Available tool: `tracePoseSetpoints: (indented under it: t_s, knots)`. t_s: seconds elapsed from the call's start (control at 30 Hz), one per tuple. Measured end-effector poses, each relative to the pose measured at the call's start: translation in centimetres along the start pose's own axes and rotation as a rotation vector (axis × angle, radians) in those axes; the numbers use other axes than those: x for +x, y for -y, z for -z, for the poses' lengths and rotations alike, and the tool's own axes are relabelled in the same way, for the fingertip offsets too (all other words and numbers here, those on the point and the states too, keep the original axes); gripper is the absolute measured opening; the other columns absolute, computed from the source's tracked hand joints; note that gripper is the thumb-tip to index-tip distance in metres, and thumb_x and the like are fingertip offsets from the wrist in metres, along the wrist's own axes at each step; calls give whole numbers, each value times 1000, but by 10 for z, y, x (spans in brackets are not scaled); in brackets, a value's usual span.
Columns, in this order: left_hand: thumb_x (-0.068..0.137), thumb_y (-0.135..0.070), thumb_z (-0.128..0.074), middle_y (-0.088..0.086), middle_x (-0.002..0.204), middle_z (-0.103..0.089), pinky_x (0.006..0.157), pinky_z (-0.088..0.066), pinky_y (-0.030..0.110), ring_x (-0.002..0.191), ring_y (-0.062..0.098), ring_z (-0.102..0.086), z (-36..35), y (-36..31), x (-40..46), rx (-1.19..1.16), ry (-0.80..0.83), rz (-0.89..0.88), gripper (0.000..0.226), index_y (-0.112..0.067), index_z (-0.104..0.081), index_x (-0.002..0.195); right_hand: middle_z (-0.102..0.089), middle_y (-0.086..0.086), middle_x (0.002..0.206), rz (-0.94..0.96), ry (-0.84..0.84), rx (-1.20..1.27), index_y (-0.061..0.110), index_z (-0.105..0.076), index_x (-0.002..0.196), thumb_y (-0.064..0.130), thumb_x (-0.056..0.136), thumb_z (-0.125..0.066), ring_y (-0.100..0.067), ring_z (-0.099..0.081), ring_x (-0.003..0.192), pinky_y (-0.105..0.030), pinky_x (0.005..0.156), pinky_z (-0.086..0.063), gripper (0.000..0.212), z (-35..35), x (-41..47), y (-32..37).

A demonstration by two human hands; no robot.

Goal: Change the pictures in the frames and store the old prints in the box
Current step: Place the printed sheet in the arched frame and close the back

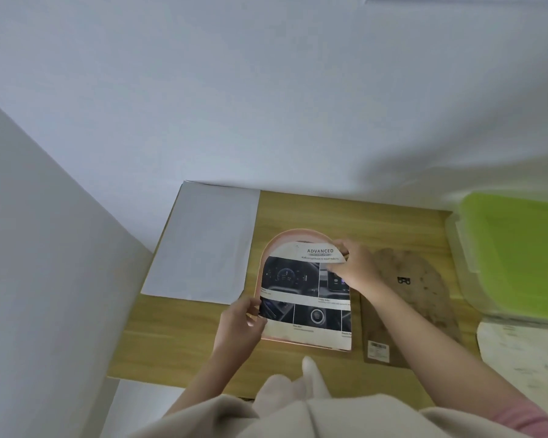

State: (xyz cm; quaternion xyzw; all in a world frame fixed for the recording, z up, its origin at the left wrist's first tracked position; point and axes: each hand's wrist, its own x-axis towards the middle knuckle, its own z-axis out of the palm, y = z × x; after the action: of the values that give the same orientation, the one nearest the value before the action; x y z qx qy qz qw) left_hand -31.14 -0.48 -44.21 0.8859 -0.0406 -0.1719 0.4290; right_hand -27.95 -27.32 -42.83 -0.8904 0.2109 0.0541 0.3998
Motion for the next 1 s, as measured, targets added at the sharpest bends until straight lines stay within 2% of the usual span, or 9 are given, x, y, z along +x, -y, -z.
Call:
tracePoseSetpoints:
  t_s: [0.07,0.13,0.23,0.37,0.57,0.67,0.77,0.9,1.0]
  knots:
    - [78,-10,-67,-8,85,-62,64,-47,13,74,4,-59,-5,-1,0,35,-21,0,24,-20,-61,99,-65,4,112,27,76,-41,18,-56,126,6,73,-76,-7,-61,70,-9,47,-39,58,1,2,-4]
    - [78,-7,-66,-6,86,-61,67,-50,18,75,5,-59,-8,-1,0,52,-47,-3,24,-19,-61,98,-63,1,120,46,112,-88,22,-53,130,8,70,-78,-14,-62,89,-11,61,-43,66,1,6,-9]
    - [77,-6,-66,-7,89,-58,73,-52,25,78,6,-57,-13,-1,1,85,-71,6,24,-19,-61,97,-55,-3,124,48,116,-126,27,-55,127,13,69,-80,-21,-58,104,-27,85,-47,65,2,13,-12]
    - [77,-6,-67,-7,89,-56,76,-52,28,79,7,-57,-17,-1,4,89,-111,36,27,-17,-62,100,-44,-5,125,59,136,-162,26,-53,130,18,71,-79,-24,-48,115,-34,96,-40,65,5,20,-13]
    - [78,-9,-68,-4,95,-53,76,-53,26,82,10,-58,-21,3,3,94,-145,78,30,-17,-63,107,-41,-7,119,73,157,-192,29,-47,135,30,76,-75,-26,-43,116,-37,98,-39,65,4,21,-23]
    - [79,-10,-66,-2,97,-53,73,-52,26,82,11,-58,-23,4,3,104,-149,89,30,-16,-64,109,-41,-4,116,95,171,-184,33,-42,140,36,78,-72,-23,-42,114,-33,97,-38,68,4,18,-31]
    - [79,-9,-66,-2,97,-52,71,-53,27,81,11,-58,-24,5,3,110,-155,96,30,-15,-63,108,-40,0,109,122,140,-157,33,-41,139,36,81,-69,-20,-46,106,-25,89,-38,64,8,13,-33]
    - [78,-7,-66,-1,96,-54,71,-53,28,81,12,-58,-26,1,-1,97,-195,94,28,-15,-63,104,-43,1,110,112,72,-88,26,-44,138,35,83,-69,-14,-50,96,-27,84,-48,61,17,-1,-38]
    - [77,-7,-67,-2,95,-54,69,-50,22,79,7,-57,-32,-10,-4,91,-204,55,25,-16,-63,100,-47,1,110,96,3,-59,21,-47,135,34,82,-70,-10,-51,87,-22,79,-47,59,26,-16,-49]
